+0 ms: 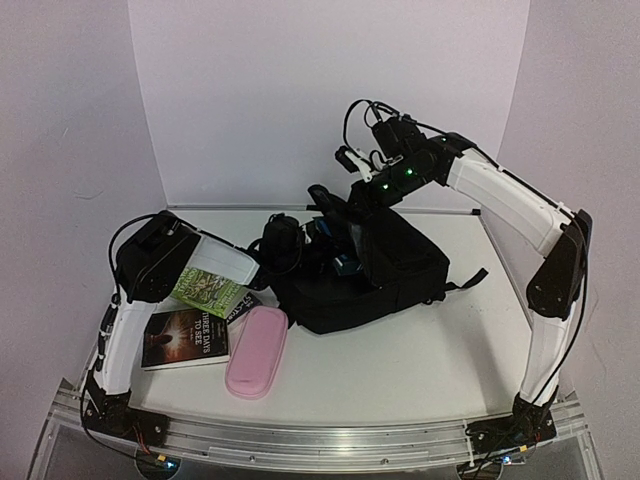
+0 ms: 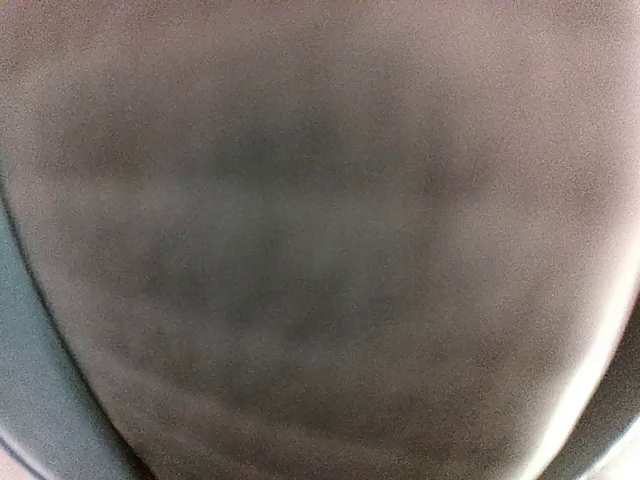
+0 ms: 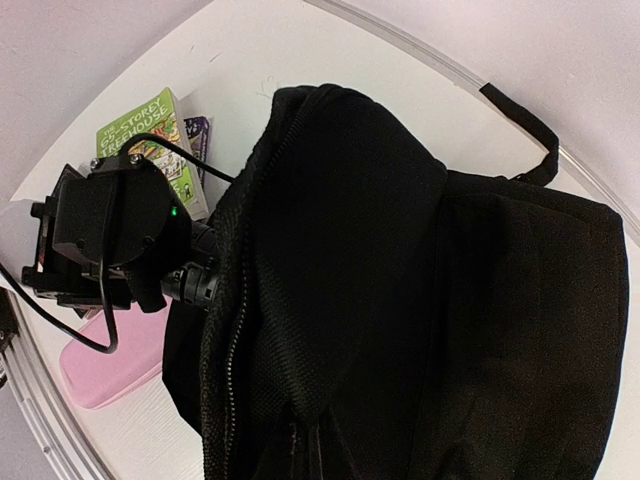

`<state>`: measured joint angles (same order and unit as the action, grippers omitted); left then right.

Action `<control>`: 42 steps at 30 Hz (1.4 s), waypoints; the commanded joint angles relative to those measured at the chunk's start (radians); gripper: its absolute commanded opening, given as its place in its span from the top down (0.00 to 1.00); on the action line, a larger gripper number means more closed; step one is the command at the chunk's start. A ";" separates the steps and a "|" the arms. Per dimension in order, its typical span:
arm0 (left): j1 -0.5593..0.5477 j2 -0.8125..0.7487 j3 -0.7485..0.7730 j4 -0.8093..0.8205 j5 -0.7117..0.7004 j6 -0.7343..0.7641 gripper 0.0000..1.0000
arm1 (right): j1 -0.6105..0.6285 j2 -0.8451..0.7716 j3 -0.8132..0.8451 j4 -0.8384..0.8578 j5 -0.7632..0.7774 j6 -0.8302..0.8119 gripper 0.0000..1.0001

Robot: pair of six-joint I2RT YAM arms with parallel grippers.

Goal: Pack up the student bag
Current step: Place the book in the student bag.

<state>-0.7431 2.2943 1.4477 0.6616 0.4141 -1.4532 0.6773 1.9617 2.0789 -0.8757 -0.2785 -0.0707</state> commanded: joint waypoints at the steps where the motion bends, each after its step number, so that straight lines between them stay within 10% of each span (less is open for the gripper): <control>1: 0.007 0.002 0.074 -0.079 -0.039 0.040 0.64 | 0.002 -0.048 0.010 0.066 -0.025 -0.019 1.00; 5: 0.007 -0.028 0.049 -0.146 -0.070 0.053 0.44 | -0.011 -0.050 0.010 0.067 -0.024 -0.018 1.00; 16: 0.005 -0.202 -0.031 -0.376 -0.177 0.163 0.33 | -0.057 -0.068 -0.018 0.066 -0.024 -0.027 1.00; 28: 0.003 -0.077 -0.022 -0.074 0.011 0.057 0.90 | -0.060 -0.075 -0.021 0.064 -0.044 -0.040 1.00; 42: -0.032 -0.078 -0.061 0.024 0.068 0.064 0.94 | -0.060 -0.094 -0.057 0.064 -0.058 -0.105 1.00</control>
<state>-0.7555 2.1906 1.2982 0.6127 0.4194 -1.3698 0.6205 1.9262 2.0113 -0.8523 -0.3084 -0.1556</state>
